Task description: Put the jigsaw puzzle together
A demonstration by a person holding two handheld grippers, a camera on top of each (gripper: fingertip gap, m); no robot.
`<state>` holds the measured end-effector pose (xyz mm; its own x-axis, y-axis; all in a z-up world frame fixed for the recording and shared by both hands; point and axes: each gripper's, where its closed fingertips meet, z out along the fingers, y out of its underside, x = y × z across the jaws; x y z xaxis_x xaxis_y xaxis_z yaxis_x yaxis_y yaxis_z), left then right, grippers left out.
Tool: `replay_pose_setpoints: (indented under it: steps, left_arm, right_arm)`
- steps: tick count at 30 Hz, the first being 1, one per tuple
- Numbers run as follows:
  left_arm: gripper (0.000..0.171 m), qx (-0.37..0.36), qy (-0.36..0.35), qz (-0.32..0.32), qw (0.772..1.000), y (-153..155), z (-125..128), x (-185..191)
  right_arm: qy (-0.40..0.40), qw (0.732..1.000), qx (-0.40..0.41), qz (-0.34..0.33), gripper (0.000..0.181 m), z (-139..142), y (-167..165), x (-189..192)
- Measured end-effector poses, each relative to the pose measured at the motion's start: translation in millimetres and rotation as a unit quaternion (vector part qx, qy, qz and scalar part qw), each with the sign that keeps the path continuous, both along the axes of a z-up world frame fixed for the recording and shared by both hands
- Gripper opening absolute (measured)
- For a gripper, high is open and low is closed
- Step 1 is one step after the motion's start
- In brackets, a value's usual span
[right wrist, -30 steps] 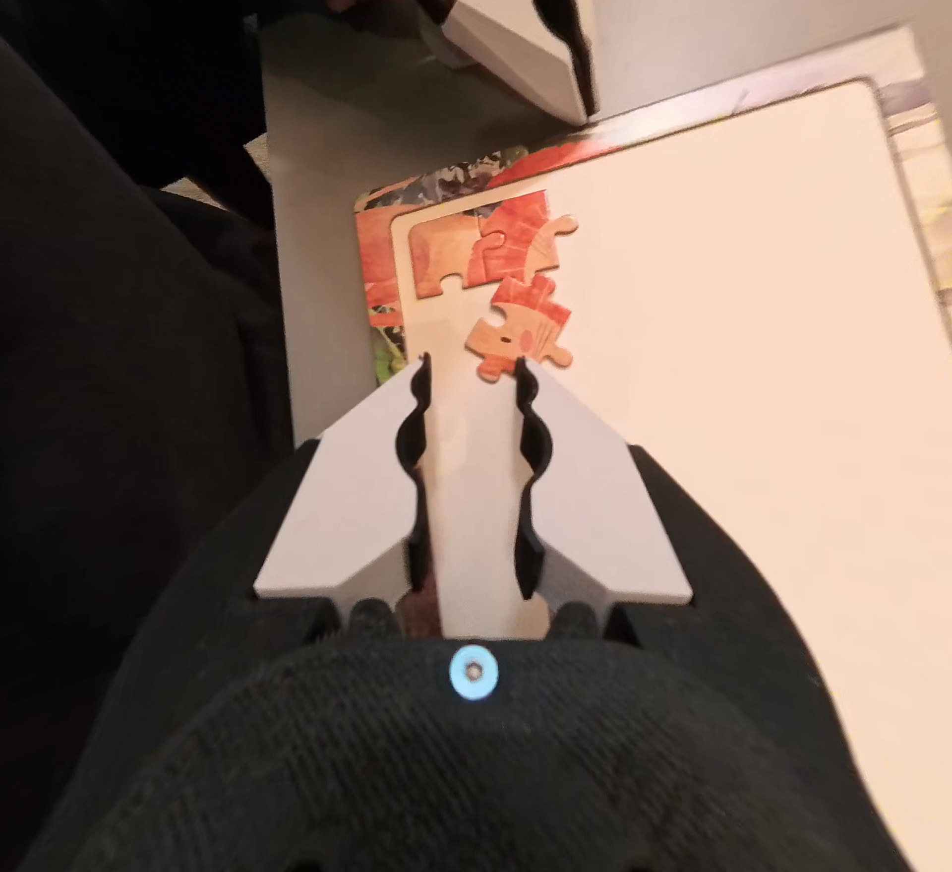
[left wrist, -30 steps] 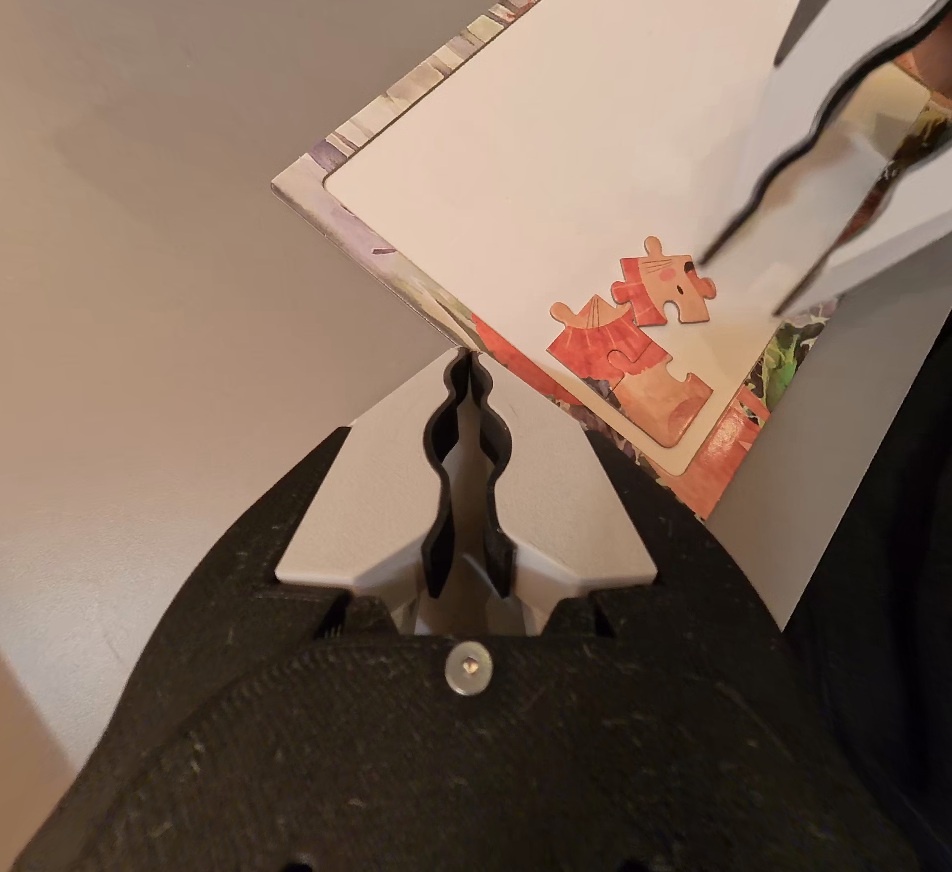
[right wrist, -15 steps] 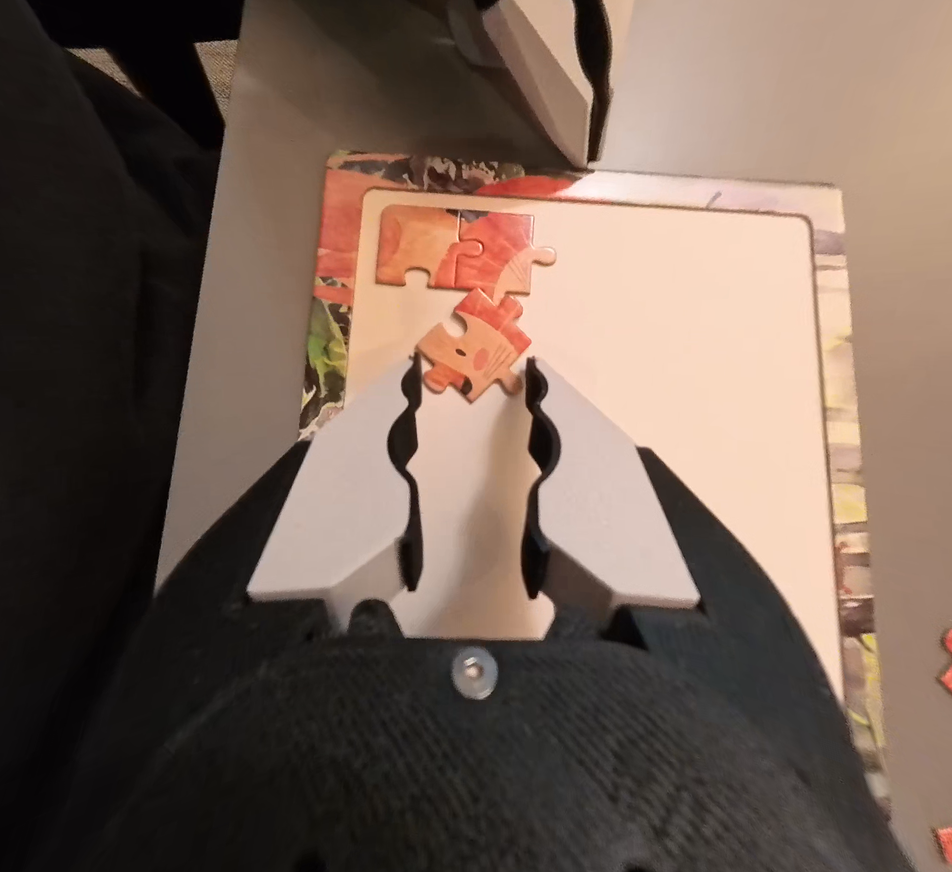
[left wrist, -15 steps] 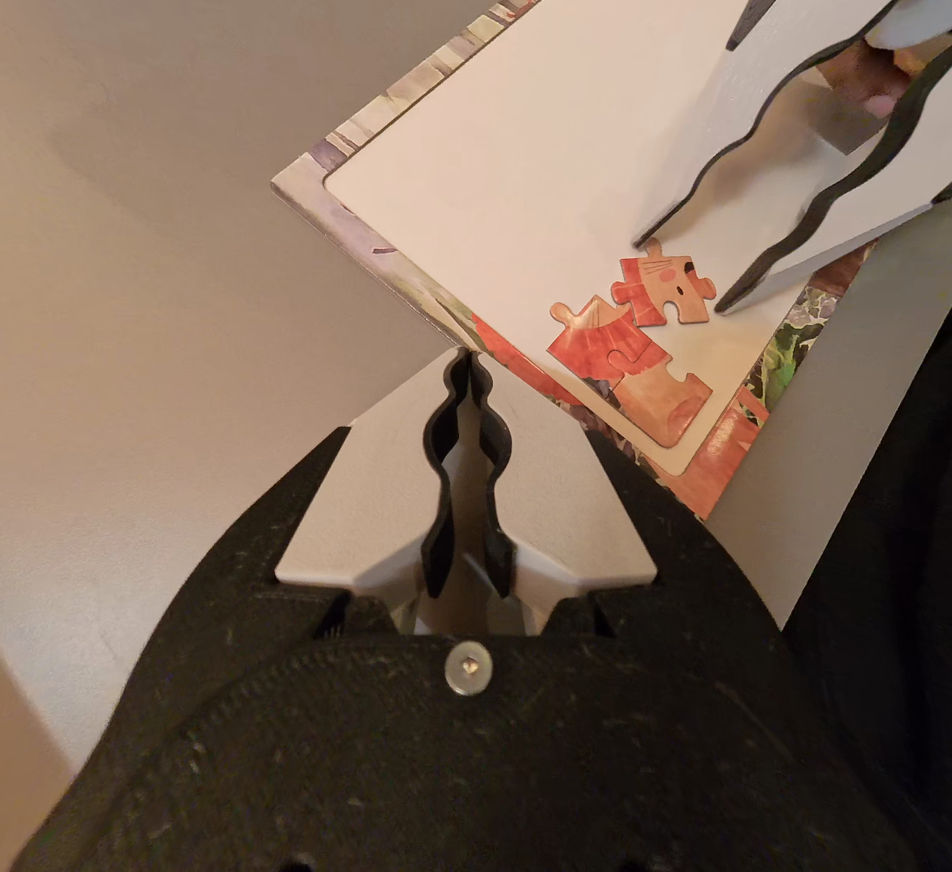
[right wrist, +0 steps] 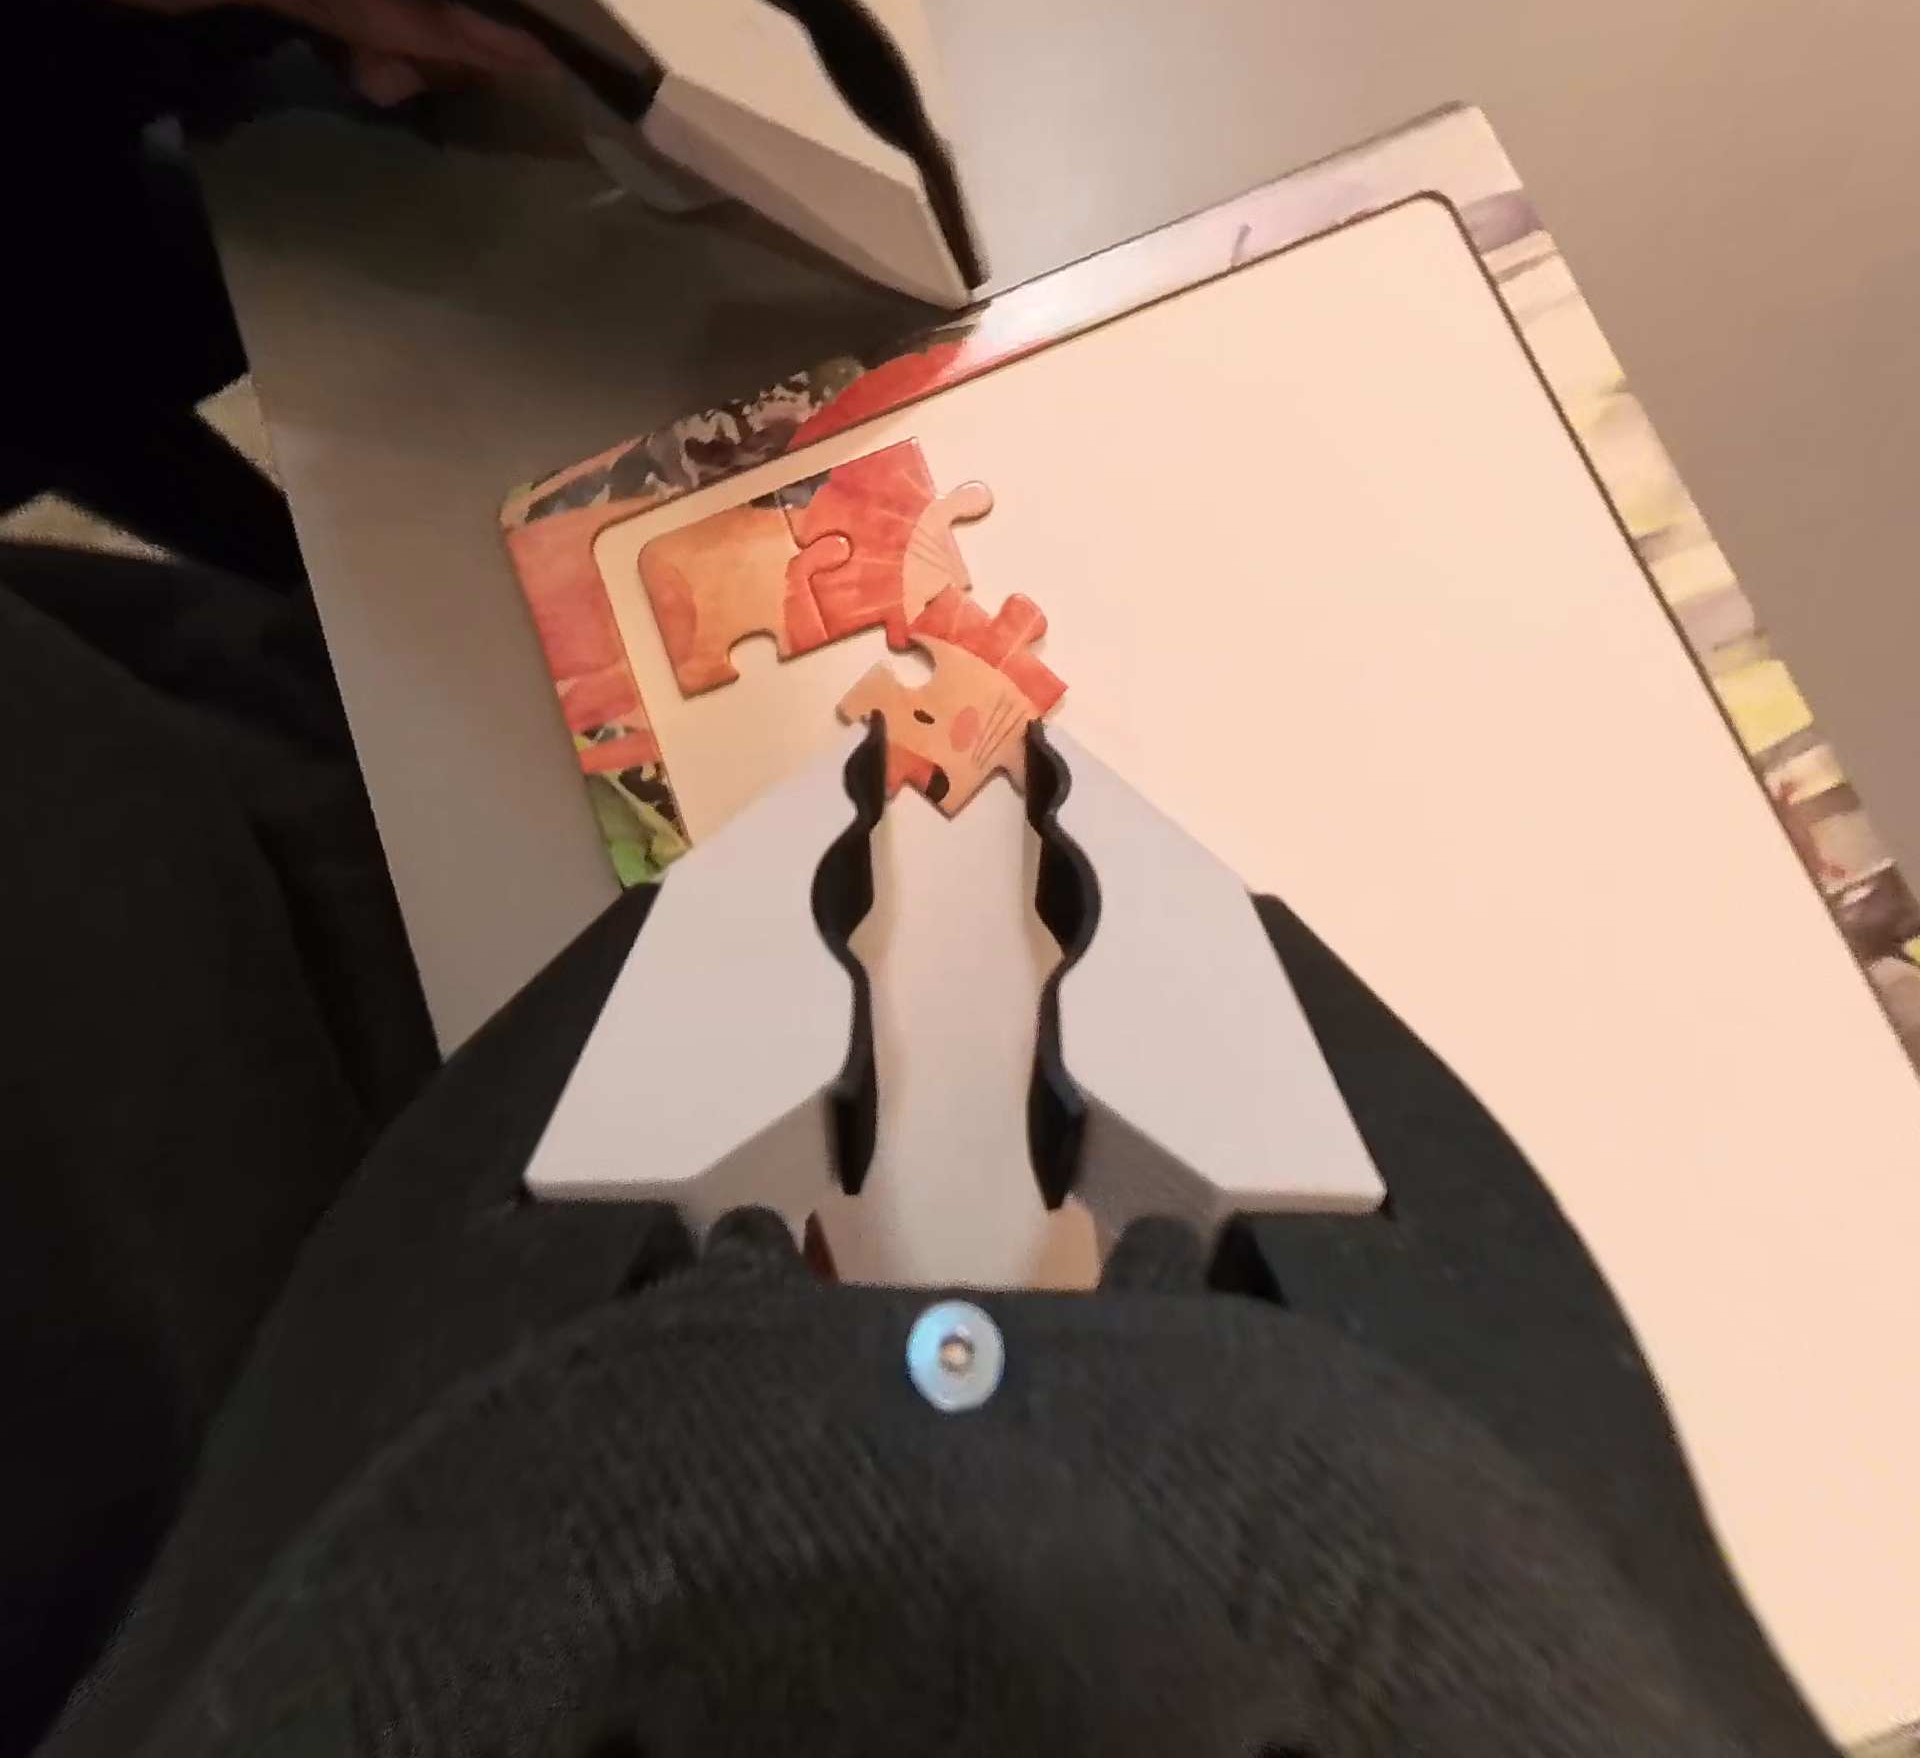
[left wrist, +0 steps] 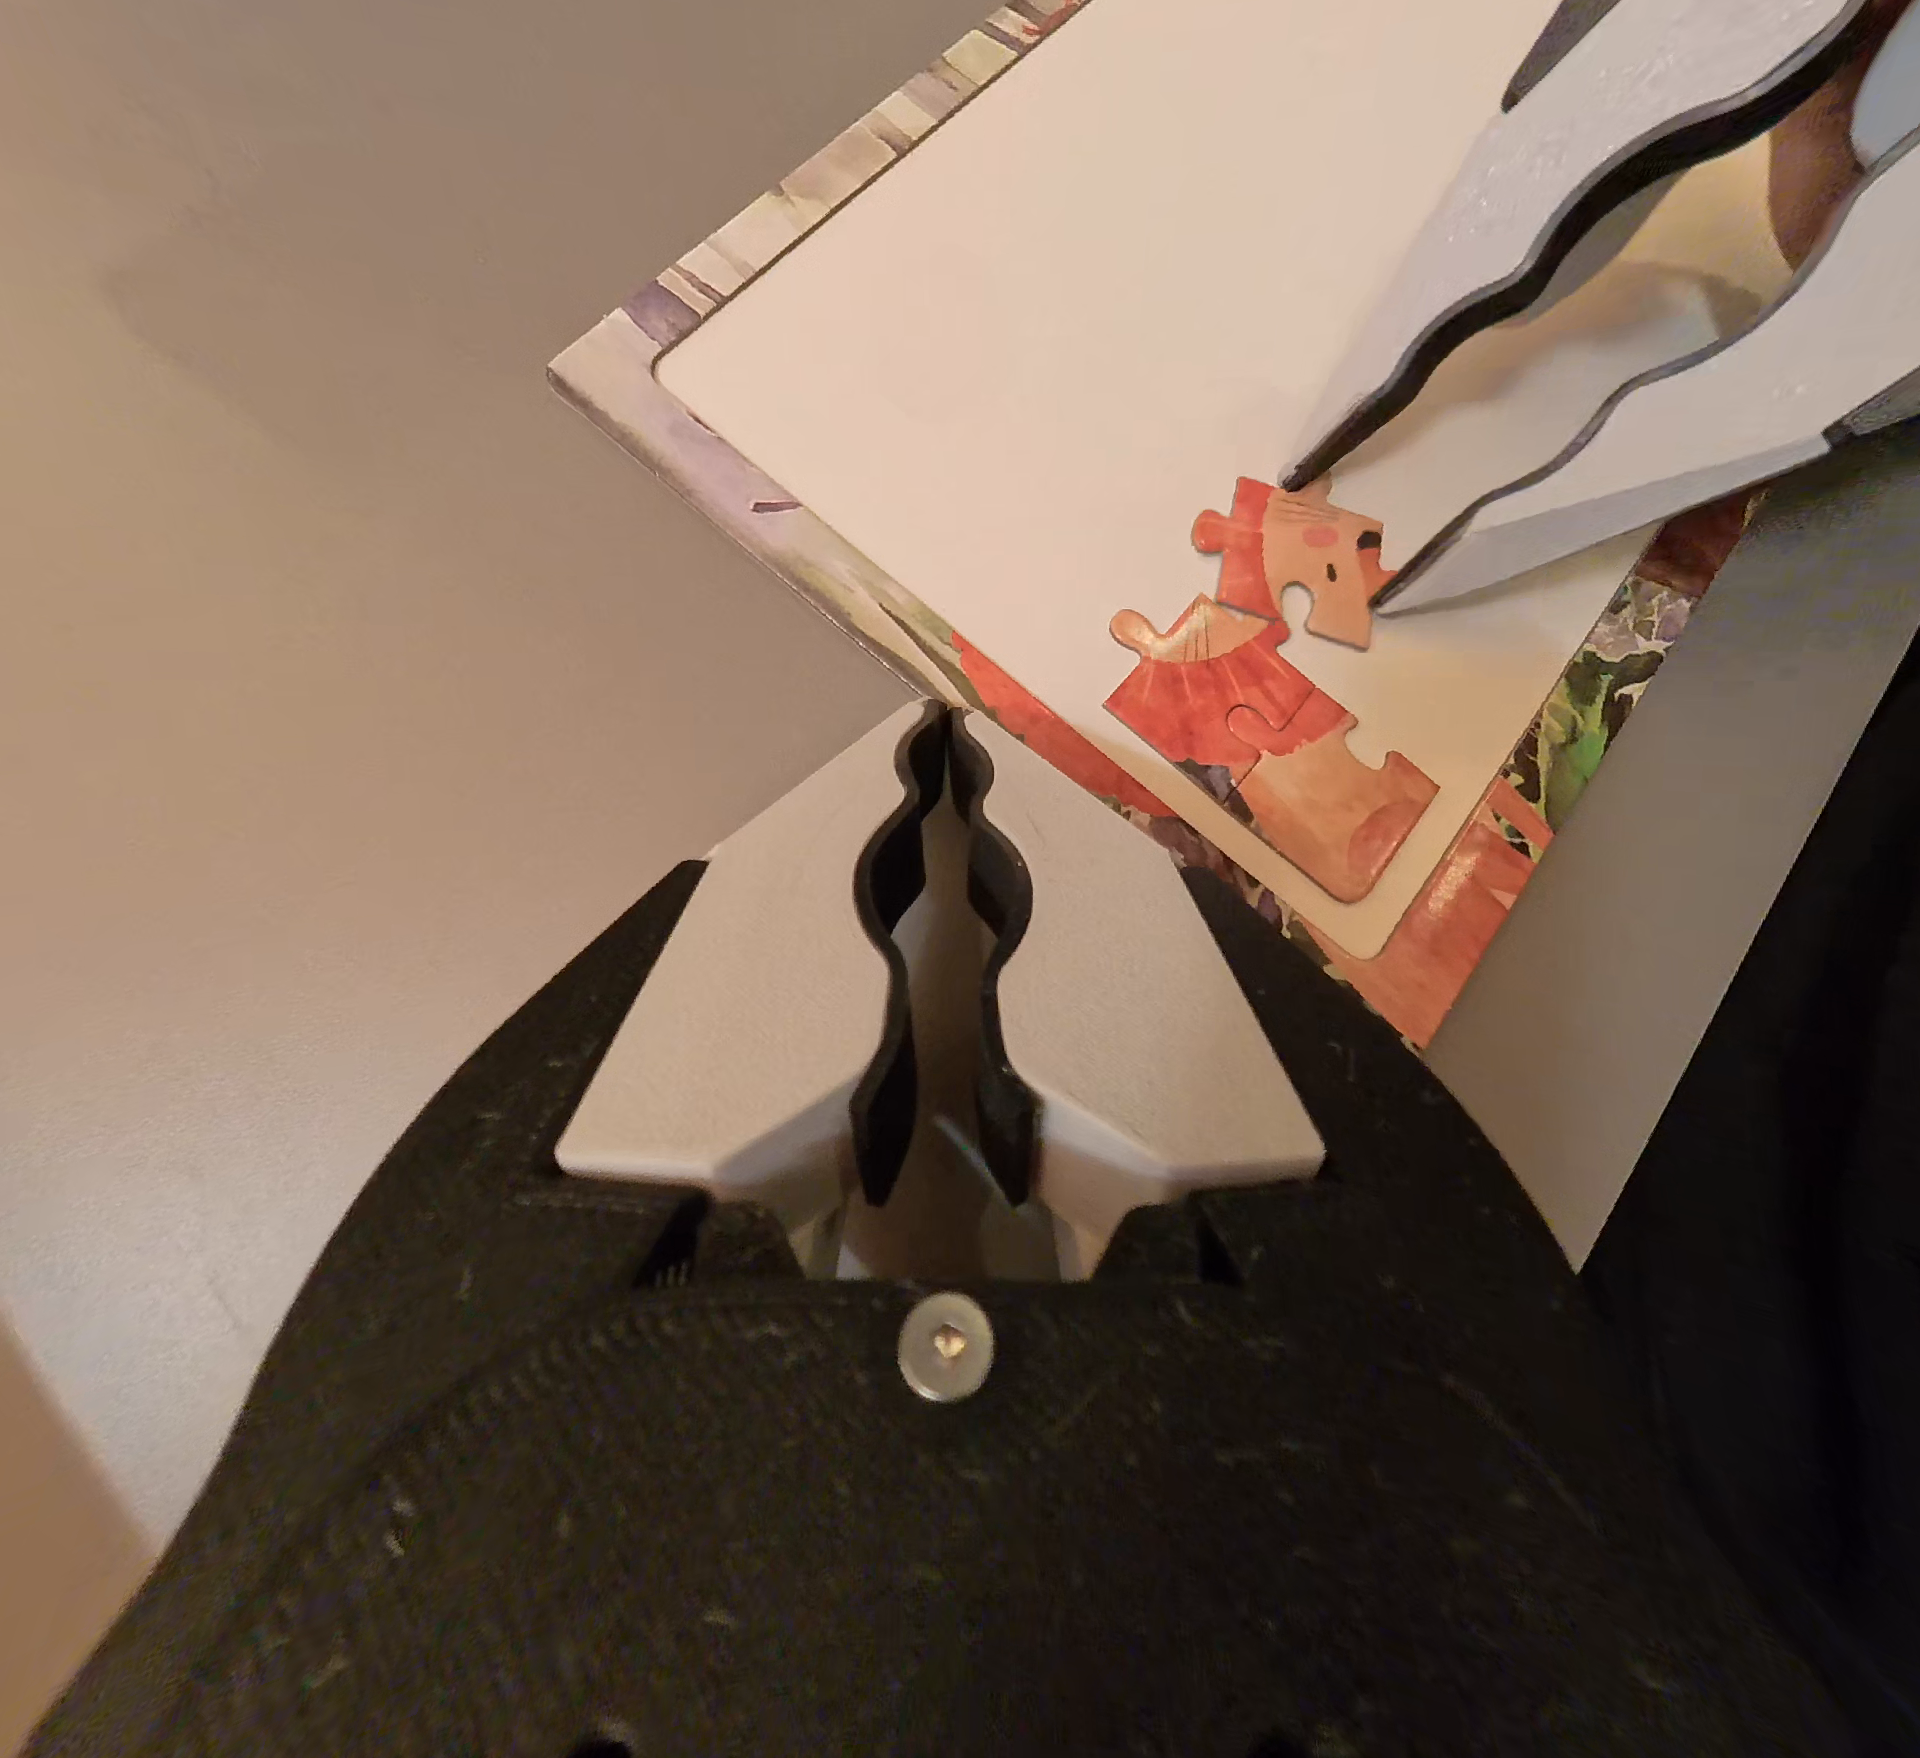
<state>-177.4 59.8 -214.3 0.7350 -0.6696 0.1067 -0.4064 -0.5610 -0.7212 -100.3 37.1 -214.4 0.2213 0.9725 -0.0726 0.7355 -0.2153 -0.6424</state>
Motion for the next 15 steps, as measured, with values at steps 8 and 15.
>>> replay_pose_setpoints:
  steps: [8,15]
  left_arm:
    - [0.0,0.0,0.0,0.0,1.0,-0.1,0.0,0.0]
    - [0.0,0.001,0.0,0.0,1.0,-0.1,0.0,0.1]
  right_arm:
    - [-0.004,0.999,0.021,-0.035,0.029,1.0,-4.3,-4.3]
    - [0.002,0.998,0.05,0.041,0.041,-0.4,-12.2,-6.4]
